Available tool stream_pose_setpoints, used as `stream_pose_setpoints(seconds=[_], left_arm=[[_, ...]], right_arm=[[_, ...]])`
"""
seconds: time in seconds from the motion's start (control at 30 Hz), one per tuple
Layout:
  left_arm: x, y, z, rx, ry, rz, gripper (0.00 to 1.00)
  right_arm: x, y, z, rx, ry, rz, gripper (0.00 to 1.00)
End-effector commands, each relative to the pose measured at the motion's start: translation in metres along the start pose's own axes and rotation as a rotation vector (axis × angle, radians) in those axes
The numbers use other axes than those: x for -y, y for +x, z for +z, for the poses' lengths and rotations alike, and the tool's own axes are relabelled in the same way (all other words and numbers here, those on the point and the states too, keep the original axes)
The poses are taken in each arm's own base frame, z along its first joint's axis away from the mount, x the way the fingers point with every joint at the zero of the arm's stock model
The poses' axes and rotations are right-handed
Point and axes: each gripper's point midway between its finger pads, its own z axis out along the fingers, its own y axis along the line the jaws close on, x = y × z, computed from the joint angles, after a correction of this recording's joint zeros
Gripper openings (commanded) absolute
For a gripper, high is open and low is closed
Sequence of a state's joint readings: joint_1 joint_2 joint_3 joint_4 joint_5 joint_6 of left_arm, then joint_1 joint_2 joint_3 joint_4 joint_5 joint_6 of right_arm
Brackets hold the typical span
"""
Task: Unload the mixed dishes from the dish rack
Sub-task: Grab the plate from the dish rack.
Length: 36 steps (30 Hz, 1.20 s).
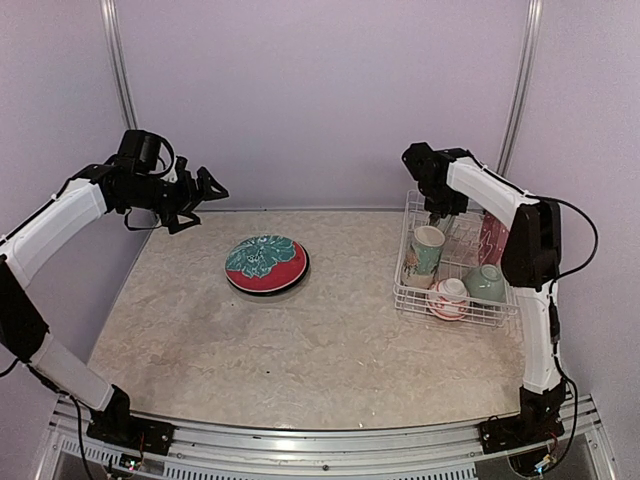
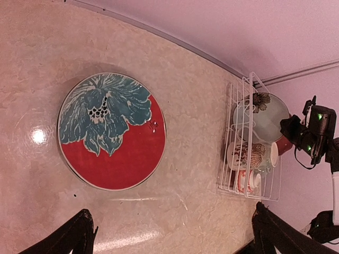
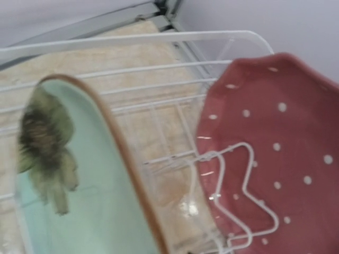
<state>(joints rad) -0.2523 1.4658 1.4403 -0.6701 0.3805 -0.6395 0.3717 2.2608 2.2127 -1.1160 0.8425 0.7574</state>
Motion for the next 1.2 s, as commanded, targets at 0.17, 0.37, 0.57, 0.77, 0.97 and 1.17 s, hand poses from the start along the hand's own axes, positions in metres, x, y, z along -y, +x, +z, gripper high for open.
stream_pose_setpoints(seconds=[0.17,0.37,0.57,0.77,0.97,1.17], left_arm=[[0.002,-0.003,-0.007,0.014,0.029,-0.008,0.99],[0.001,-0.002,-0.005,0.008,0.029,-0.014,0.99],[-0.001,-0.002,-0.003,0.003,0.025,-0.017,0.99],[-0.003,-0.002,0.0,-0.001,0.018,-0.02,0.99],[-0.005,-0.001,0.003,-0.008,0.011,-0.02,0.99],[-0.007,0.001,0.007,-0.015,0.0,-0.017,0.99]], right_arm=[[0.012,-0.016,-0.008,0.036,0.052,-0.015,0.0],[0.025,-0.026,-0.024,0.08,0.096,-0.041,0.0],[0.038,-0.04,-0.044,0.125,0.118,-0.068,0.0],[0.052,-0.052,-0.063,0.161,0.136,-0.093,0.0],[0.064,-0.062,-0.081,0.192,0.137,-0.098,0.0],[0.082,-0.075,-0.1,0.227,0.137,-0.086,0.0]])
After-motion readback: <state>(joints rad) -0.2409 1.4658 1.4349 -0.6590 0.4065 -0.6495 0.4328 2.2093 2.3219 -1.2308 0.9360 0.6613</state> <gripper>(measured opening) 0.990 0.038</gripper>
